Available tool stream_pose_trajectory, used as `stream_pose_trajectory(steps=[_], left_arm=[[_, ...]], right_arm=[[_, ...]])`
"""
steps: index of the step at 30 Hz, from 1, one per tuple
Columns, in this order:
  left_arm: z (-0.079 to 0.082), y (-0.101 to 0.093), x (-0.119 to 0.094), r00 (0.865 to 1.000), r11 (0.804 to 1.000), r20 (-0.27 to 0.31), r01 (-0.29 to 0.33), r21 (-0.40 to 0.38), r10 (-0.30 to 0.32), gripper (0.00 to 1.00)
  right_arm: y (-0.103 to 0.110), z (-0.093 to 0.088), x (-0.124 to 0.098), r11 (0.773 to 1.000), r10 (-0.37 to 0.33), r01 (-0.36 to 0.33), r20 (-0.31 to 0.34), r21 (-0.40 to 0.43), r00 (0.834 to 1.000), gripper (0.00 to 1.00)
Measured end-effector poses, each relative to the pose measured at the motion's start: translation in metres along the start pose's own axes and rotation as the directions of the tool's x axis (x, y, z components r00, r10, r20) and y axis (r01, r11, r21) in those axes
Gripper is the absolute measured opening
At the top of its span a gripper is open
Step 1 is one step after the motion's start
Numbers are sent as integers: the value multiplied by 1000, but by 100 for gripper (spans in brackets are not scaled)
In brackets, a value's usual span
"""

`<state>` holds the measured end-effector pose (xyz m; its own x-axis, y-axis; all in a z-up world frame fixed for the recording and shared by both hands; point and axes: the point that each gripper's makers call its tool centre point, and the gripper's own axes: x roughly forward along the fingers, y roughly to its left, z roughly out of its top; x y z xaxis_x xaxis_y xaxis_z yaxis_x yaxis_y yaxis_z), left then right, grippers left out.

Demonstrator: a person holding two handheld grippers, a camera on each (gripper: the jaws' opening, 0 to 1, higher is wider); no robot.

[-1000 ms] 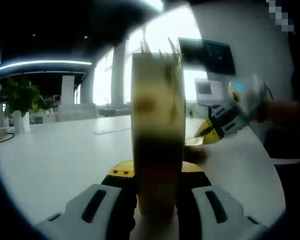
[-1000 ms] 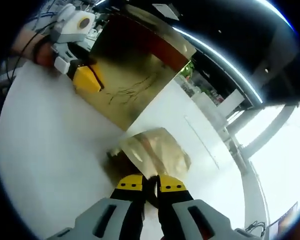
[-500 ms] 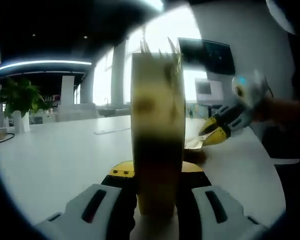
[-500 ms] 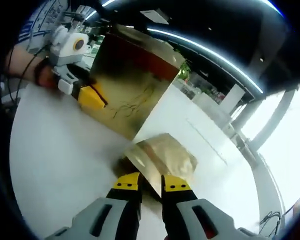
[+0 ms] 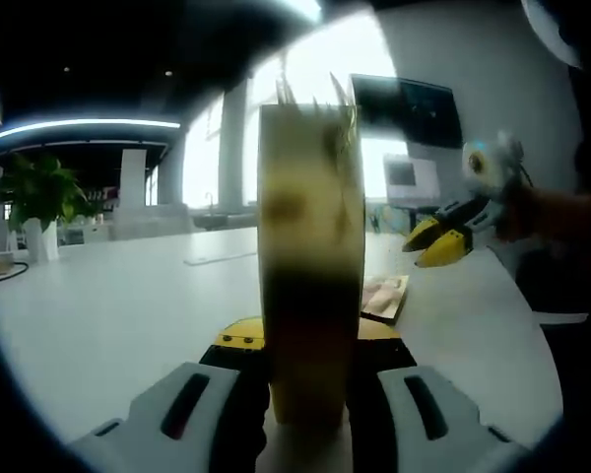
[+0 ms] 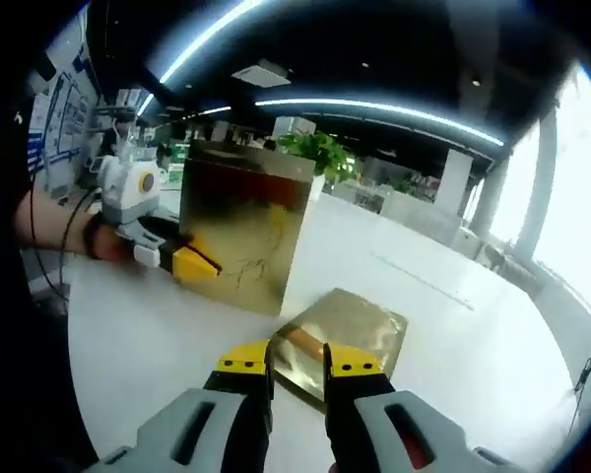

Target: Extract single mask from mask box in order stack masks on table

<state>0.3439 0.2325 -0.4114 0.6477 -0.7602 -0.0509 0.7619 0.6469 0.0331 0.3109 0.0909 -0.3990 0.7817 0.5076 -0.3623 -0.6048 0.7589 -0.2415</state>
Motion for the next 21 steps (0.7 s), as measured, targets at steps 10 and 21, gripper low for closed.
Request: stream_pose_trajectory(steps=[10,21], left_arm=[[0,-2,1,1000,1000,-1,2,-2,-2,20],[1,-1,1,1000,1000,0,6,-9,-6,20]], right_arm=[[-5,30,-13,964,-64,5,214,267,975,17],[-20,19,-29,917,-133,4,297,398,946,7]])
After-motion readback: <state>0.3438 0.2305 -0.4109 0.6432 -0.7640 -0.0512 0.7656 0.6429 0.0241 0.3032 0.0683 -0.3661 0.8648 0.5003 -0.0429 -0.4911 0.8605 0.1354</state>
